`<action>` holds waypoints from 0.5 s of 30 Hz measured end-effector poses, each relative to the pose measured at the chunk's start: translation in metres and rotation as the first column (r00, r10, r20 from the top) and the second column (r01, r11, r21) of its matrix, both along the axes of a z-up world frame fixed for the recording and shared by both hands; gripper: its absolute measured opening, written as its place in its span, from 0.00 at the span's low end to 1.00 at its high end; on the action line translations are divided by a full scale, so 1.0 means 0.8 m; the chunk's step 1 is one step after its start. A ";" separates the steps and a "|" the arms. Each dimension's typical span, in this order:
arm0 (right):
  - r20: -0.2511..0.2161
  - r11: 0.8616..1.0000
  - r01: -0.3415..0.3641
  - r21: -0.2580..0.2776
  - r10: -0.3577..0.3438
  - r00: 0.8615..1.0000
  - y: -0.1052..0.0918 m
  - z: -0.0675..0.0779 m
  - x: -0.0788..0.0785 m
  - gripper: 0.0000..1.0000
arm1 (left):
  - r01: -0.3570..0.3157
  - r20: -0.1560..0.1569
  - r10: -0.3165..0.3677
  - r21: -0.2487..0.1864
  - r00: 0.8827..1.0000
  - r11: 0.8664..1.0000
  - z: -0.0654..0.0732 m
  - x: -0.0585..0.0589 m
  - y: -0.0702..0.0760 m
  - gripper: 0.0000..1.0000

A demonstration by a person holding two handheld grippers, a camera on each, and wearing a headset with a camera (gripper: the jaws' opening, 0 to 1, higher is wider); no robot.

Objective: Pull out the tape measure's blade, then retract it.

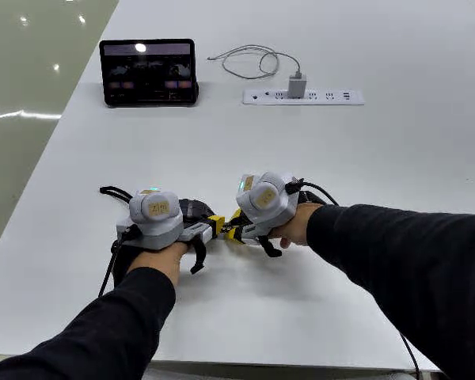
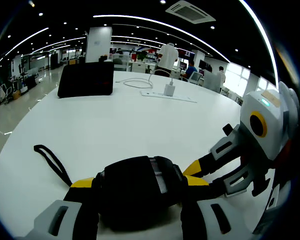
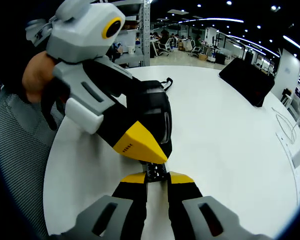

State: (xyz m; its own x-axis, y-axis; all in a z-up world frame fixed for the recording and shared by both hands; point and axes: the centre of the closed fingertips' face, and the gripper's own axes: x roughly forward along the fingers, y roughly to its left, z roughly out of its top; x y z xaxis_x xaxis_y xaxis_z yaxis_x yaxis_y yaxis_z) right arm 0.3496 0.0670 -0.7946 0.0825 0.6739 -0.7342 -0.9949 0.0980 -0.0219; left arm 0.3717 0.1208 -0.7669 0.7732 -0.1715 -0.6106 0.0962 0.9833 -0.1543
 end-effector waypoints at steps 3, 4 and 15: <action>-0.012 1.000 0.009 0.004 -0.009 1.000 0.002 0.000 0.001 0.11 | -0.001 -0.001 0.001 -0.003 1.000 1.000 0.000 0.000 0.000 0.63; -0.018 1.000 0.020 0.008 -0.019 1.000 0.003 0.000 0.001 0.11 | 0.000 -0.001 0.000 -0.003 1.000 1.000 0.000 0.000 0.000 0.63; -0.026 0.999 0.039 0.016 -0.039 0.999 0.006 0.000 0.001 0.11 | 0.001 0.000 -0.001 -0.002 1.000 1.000 0.000 -0.001 0.000 0.63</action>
